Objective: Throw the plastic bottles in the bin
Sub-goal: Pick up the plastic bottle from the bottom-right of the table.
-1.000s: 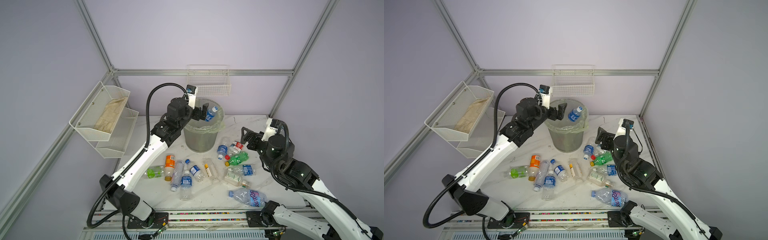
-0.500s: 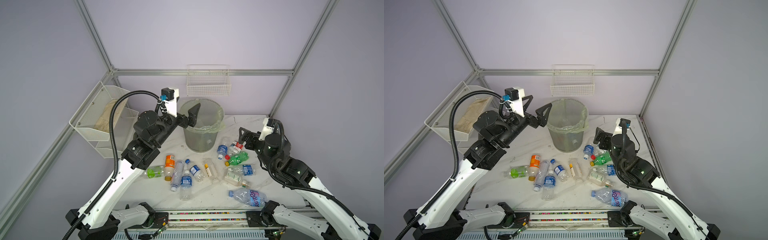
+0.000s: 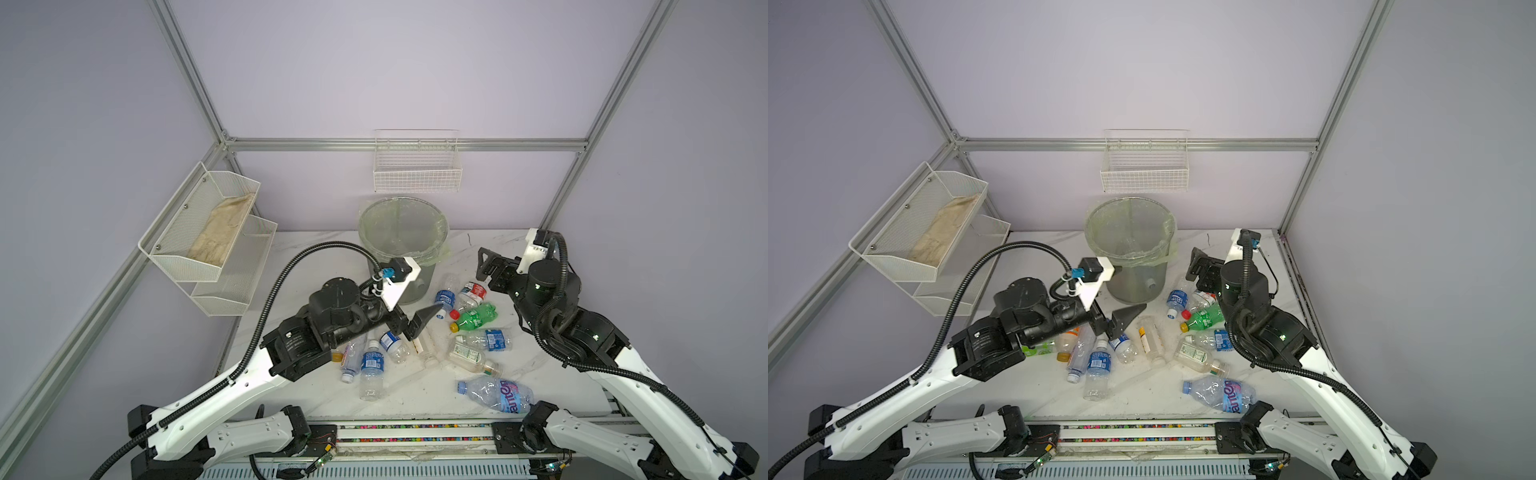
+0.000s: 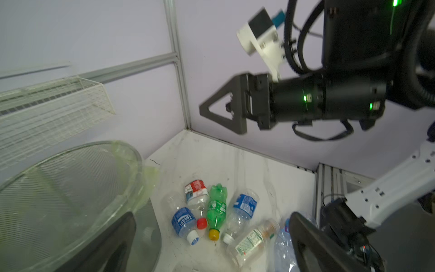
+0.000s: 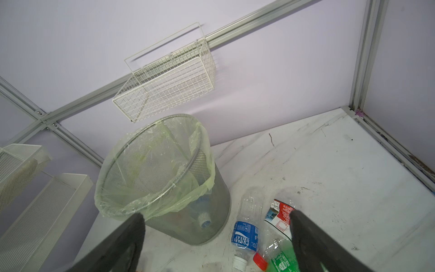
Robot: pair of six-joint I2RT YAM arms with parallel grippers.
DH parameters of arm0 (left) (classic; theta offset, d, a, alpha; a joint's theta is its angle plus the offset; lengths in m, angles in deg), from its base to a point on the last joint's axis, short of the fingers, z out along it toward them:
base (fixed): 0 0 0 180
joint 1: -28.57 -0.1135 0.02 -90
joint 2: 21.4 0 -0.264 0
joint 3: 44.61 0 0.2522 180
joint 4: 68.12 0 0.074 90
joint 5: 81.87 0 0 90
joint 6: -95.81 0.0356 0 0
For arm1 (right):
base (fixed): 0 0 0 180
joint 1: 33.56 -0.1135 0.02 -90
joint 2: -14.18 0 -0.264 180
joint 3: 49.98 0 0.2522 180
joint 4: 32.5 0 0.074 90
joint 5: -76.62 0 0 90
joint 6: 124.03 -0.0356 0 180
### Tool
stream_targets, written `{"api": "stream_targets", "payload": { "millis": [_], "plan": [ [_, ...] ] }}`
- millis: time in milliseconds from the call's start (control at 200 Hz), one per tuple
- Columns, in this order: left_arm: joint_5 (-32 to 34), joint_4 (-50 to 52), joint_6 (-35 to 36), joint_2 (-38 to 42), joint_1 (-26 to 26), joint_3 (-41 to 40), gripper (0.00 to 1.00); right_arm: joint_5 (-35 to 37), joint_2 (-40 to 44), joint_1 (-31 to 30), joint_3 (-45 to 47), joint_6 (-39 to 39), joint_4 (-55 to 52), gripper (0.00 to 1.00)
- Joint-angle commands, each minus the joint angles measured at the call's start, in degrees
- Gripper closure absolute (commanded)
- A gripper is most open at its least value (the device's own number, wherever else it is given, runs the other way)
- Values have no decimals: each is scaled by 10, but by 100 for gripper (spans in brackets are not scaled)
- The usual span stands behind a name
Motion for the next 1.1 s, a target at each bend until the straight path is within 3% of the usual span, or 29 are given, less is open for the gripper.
{"api": "stream_targets", "payload": {
  "millis": [0,410,740,1090],
  "plan": [
    [-29,29,42,-22,29,-30,0,11,4,9,-29,14,0,3],
    [-67,0,35,-158,96,-51,0,23,25,20,-46,22,0,3],
    [64,-17,78,-308,181,-21,4,57,44,21,-53,25,-1,3],
    [73,-44,124,-431,231,39,7,59,48,22,-45,30,-1,3]
  ]
}}
